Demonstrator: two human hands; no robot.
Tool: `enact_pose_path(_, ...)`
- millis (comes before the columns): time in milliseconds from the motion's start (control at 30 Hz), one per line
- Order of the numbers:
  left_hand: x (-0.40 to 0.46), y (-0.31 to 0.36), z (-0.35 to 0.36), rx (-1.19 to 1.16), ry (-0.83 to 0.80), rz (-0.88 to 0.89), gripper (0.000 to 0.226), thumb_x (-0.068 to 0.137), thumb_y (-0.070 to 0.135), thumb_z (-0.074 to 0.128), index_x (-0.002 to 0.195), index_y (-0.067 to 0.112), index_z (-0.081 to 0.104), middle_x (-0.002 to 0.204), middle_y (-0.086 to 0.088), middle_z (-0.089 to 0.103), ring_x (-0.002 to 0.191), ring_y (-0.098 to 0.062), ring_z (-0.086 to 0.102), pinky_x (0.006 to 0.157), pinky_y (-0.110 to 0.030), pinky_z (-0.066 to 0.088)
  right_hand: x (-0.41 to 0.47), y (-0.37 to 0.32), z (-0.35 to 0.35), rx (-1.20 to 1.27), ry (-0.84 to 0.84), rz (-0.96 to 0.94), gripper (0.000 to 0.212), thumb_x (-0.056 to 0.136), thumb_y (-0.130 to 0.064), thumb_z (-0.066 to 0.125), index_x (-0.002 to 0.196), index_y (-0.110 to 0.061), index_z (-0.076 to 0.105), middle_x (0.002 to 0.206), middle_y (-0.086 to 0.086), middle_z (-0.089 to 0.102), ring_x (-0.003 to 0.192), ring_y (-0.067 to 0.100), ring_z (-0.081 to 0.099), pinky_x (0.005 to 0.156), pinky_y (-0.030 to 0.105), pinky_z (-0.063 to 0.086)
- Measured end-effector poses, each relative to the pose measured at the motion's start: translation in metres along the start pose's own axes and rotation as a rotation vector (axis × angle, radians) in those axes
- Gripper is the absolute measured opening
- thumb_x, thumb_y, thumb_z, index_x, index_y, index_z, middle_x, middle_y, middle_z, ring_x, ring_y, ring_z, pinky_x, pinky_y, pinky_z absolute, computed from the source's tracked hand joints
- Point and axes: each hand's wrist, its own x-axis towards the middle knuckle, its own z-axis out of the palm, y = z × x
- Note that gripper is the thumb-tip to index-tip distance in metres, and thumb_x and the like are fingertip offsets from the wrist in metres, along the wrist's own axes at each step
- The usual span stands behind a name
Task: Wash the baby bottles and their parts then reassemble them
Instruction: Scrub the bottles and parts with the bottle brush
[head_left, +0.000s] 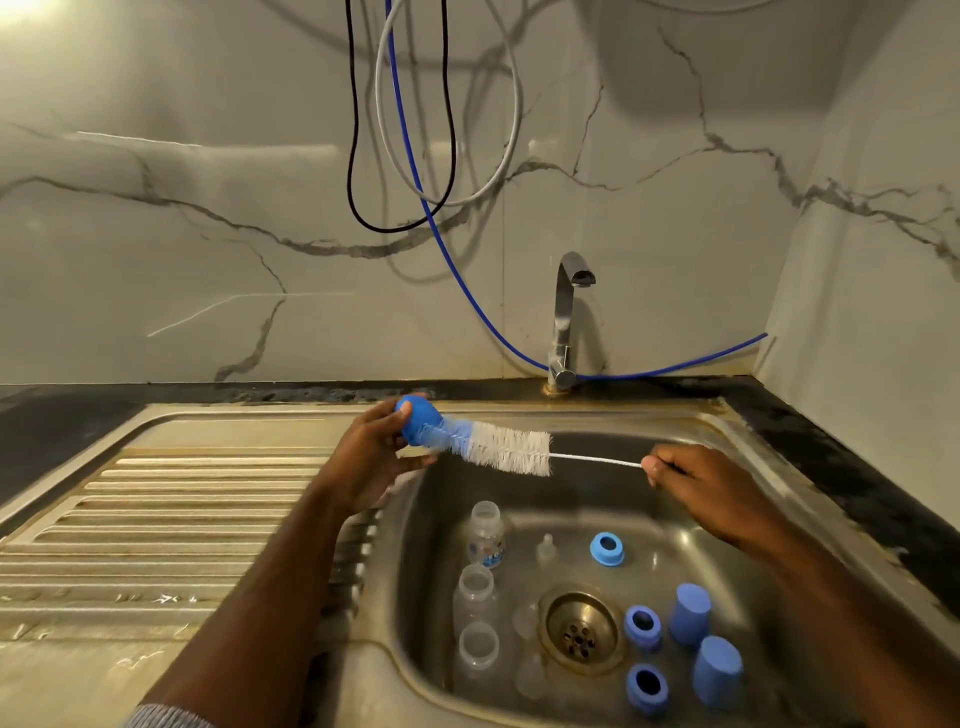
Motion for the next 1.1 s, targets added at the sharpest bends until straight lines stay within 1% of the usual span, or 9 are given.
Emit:
enact_pose_path(133,-0.001,0.004,0.008,-0.390,-0.064,-0.067,0.044,0.093,0.032,0.055,0.130,0.010,0.065,0.131,-0.024,0.064,0.120,-0.041,0.064,0.090,-0.053,0.059,-0.005,-0.011,0.006,0.319,-0.260,0.109,0.040,0.104,-0.028,0.048,0.068,-0.014,0.060,0.053,-0.005,0.047,0.054,0.009,0.041,0.054,0.021,0.037)
enact_pose_path(333,0.006,0.004,0.027,-0.596,0.166,0.159,0.047,0.100,0.021,0.056,0.144,0.007,0.048,0.139,-0.023,0.055,0.125,-0.037,0.059,0.090,-0.046,0.060,-0.009,-0.028,0.031,0.447,-0.327,0.090,0.017,0.096,-0.029,0.066,0.083,-0.022,0.074,0.062,0.003,0.060,0.044,0.012,0.046,0.040,0.023,0.034)
enact_pose_path(433,0.006,0.000,0.026,-0.335,0.298,0.245,0.045,0.099,0.011,0.057,0.143,0.011,0.048,0.137,-0.018,0.056,0.123,-0.035,0.061,0.095,-0.045,0.058,-0.005,-0.030,0.034,0.308,-0.119,0.010,0.017,0.096,-0.023,0.066,0.083,-0.026,0.077,0.061,0.000,0.066,0.044,0.004,0.053,0.045,0.018,0.041)
enact_pose_path(567,0.009,-0.009,0.016,0.482,0.400,0.349,0.045,0.096,0.015,0.066,0.138,0.022,0.052,0.138,-0.012,0.054,0.116,-0.025,0.061,0.089,-0.035,0.056,-0.001,-0.021,0.022,-0.070,0.005,-0.073,0.020,0.099,-0.034,0.058,0.084,-0.031,0.071,0.062,-0.008,0.064,0.062,0.006,0.062,0.064,0.030,0.053)
enact_pose_path(633,0.011,-0.011,0.015,0.643,0.370,0.381,0.047,0.095,0.013,0.068,0.138,0.022,0.052,0.137,-0.004,0.053,0.119,-0.022,0.058,0.093,-0.036,0.056,0.001,-0.017,0.018,-0.179,0.006,-0.049,0.023,0.102,-0.036,0.052,0.084,-0.029,0.066,0.065,-0.007,0.061,0.065,0.008,0.060,0.070,0.038,0.053)
enact_pose_path(733,0.012,-0.015,0.017,0.799,0.292,0.452,0.051,0.094,0.005,0.067,0.139,0.020,0.051,0.135,0.003,0.053,0.125,-0.018,0.053,0.097,-0.019,0.048,0.002,-0.014,0.013,-0.277,-0.005,0.001,0.027,0.105,-0.037,0.046,0.084,-0.025,0.060,0.072,-0.004,0.061,0.070,0.013,0.059,0.074,0.042,0.052)
enact_pose_path(867,0.011,-0.017,0.010,0.986,0.318,0.470,0.056,0.094,-0.001,0.065,0.145,0.013,0.048,0.142,-0.012,0.052,0.132,-0.027,0.047,0.113,-0.045,0.041,-0.001,-0.020,0.007,-0.294,-0.069,-0.045,0.034,0.104,-0.038,0.046,0.075,-0.024,0.057,0.069,-0.004,0.060,0.067,0.012,0.057,0.068,0.034,0.048)
enact_pose_path(967,0.011,-0.013,0.006,0.854,0.506,0.509,0.054,0.092,0.000,0.067,0.141,0.014,0.050,0.139,-0.011,0.053,0.127,-0.026,0.051,0.108,-0.047,0.045,-0.002,-0.023,0.007,-0.285,-0.087,-0.019,0.038,0.102,-0.038,0.049,0.069,-0.021,0.058,0.064,-0.003,0.058,0.064,0.012,0.056,0.065,0.031,0.044)
enact_pose_path(1100,0.007,-0.003,0.014,0.195,0.609,0.332,0.048,0.090,0.012,0.074,0.129,0.022,0.049,0.128,-0.008,0.060,0.111,-0.023,0.064,0.090,-0.041,0.057,-0.003,-0.016,0.003,-0.068,-0.030,0.037,0.031,0.102,-0.028,0.054,0.076,-0.027,0.069,0.071,-0.006,0.065,0.072,0.009,0.061,0.071,0.027,0.047)
